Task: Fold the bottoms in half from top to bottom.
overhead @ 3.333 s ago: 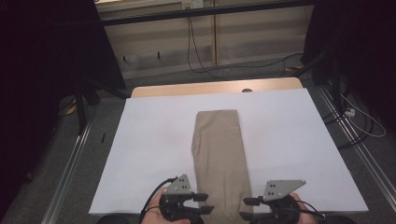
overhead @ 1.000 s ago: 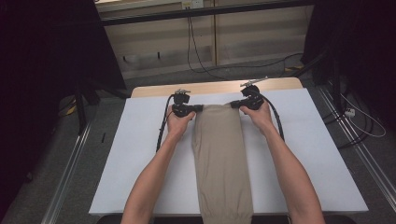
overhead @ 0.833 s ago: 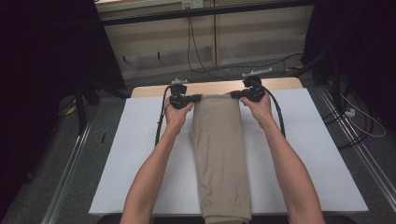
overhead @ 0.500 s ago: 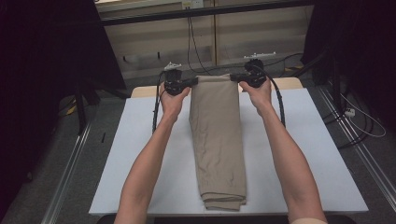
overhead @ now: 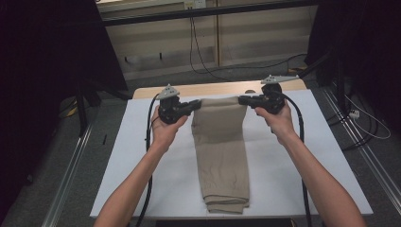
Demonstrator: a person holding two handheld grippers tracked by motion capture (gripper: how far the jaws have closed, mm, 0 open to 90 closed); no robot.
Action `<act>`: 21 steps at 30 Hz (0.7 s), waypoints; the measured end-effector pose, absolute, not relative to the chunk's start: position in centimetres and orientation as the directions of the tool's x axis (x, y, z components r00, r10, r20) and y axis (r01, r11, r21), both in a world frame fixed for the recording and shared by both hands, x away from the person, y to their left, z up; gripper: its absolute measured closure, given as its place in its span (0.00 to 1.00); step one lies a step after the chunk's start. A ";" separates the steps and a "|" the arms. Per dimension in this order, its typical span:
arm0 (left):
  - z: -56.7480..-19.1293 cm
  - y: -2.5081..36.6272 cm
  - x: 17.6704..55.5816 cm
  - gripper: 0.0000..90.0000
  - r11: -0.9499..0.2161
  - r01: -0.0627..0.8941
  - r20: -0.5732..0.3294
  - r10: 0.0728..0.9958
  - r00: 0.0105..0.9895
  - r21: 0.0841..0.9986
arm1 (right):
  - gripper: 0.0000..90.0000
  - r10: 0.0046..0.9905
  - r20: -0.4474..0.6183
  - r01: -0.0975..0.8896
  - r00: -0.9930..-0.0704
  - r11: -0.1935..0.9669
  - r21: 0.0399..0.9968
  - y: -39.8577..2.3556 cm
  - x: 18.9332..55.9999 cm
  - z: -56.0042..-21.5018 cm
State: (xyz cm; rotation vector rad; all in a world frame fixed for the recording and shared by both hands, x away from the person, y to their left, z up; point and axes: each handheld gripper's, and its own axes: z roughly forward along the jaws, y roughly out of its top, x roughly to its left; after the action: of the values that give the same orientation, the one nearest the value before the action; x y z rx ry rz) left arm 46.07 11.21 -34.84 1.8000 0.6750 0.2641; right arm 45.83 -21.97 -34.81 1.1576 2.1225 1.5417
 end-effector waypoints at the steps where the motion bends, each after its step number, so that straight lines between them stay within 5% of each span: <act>1: -34.9 11.3 45.3 0.96 -0.194 0.316 -0.159 0.562 0.812 0.929 | 0.96 0.725 0.209 0.428 -0.656 0.130 0.894 -21.9 44.7 -34.9; 21: -40.8 13.5 30.5 0.95 -0.420 0.350 -0.180 0.392 0.902 0.837 | 0.94 0.612 0.205 0.473 -0.764 0.315 0.823 -20.1 29.1 -41.4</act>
State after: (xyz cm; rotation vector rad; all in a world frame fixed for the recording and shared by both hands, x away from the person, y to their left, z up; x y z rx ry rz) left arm 30.52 13.48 -40.78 2.0451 0.5343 0.0521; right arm 29.15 -20.09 -41.42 1.0083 2.4263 1.4407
